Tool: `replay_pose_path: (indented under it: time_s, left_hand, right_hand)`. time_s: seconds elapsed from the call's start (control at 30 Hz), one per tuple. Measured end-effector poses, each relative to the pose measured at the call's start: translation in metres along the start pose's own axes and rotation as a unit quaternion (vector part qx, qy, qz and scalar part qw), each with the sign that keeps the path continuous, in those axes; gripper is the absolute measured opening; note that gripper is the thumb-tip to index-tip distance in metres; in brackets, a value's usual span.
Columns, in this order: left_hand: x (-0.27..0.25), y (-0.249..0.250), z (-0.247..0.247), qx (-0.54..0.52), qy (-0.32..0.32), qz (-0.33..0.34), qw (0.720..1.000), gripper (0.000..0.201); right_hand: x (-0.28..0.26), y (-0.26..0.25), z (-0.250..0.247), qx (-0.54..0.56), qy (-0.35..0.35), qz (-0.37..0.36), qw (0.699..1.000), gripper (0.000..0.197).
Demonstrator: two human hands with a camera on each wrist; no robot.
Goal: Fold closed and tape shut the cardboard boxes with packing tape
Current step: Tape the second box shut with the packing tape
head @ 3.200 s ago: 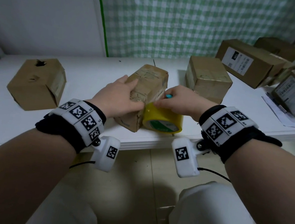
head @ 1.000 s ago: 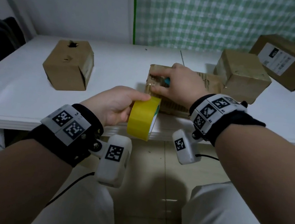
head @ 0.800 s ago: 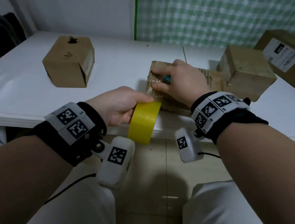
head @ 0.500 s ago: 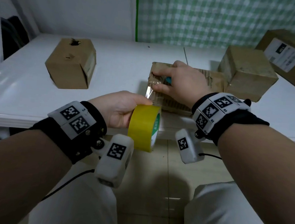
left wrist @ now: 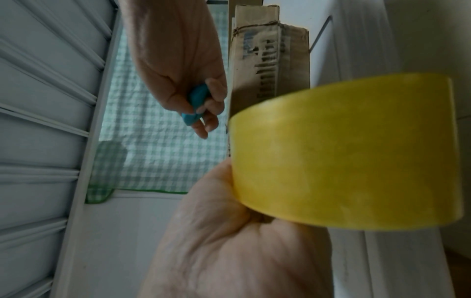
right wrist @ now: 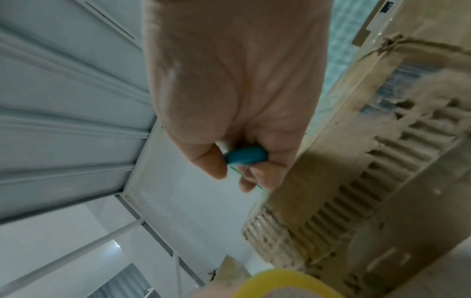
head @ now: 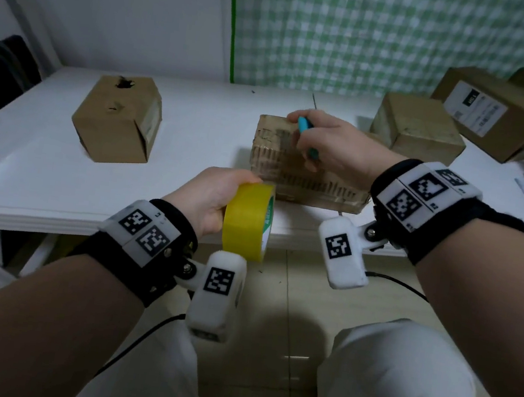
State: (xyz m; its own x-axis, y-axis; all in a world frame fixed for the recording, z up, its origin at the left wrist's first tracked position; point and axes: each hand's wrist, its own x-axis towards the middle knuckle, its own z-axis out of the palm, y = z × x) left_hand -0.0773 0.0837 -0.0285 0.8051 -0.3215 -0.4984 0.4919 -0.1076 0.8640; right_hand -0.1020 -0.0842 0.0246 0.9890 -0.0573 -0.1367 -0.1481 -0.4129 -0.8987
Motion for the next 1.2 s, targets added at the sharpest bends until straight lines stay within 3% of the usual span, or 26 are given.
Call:
replay_pose_path:
  time_s: [0.1, 0.23, 0.4, 0.53, 0.63, 0.77, 1.0, 1.2]
  left_hand:
    - [0.000, -0.002, 0.001, 0.000, 0.000, 0.013, 1.000, 0.028]
    - [-0.002, -0.003, 0.000, -0.021, -0.005, 0.024, 0.999, 0.030]
    - [-0.005, -0.005, -0.002, -0.027, -0.012, 0.031, 0.999, 0.027]
    - [-0.005, -0.005, -0.002, -0.030, -0.013, 0.045, 0.998, 0.022]
    - [-0.003, -0.006, -0.003, -0.029, -0.021, 0.050, 0.998, 0.019]
    - [-0.003, -0.005, -0.003, -0.021, -0.020, 0.058, 0.998, 0.016]
    - [-0.004, -0.005, -0.003, -0.004, -0.046, 0.071, 0.996, 0.011]
    - [0.002, -0.005, -0.006, -0.018, -0.017, 0.056, 0.998, 0.008]
  right_hand:
    - [-0.009, 0.000, 0.002, 0.110, -0.033, 0.014, 0.993, 0.039]
    - [-0.014, 0.002, 0.001, 0.123, -0.068, 0.054, 0.989, 0.037]
    - [-0.014, 0.006, 0.004, 0.024, -0.076, 0.031, 0.996, 0.025]
    - [-0.011, 0.008, 0.006, -0.115, -0.031, -0.015, 0.993, 0.018]
    - [-0.006, 0.008, 0.014, -0.304, 0.014, -0.071, 0.950, 0.023]
    - [-0.001, 0.008, 0.024, -0.442, 0.037, -0.125, 0.888, 0.027]
    - [0.009, 0.006, 0.034, -0.544, 0.014, -0.155, 0.824, 0.032]
    - [0.015, 0.005, 0.039, -0.575, 0.017, -0.172, 0.800, 0.034]
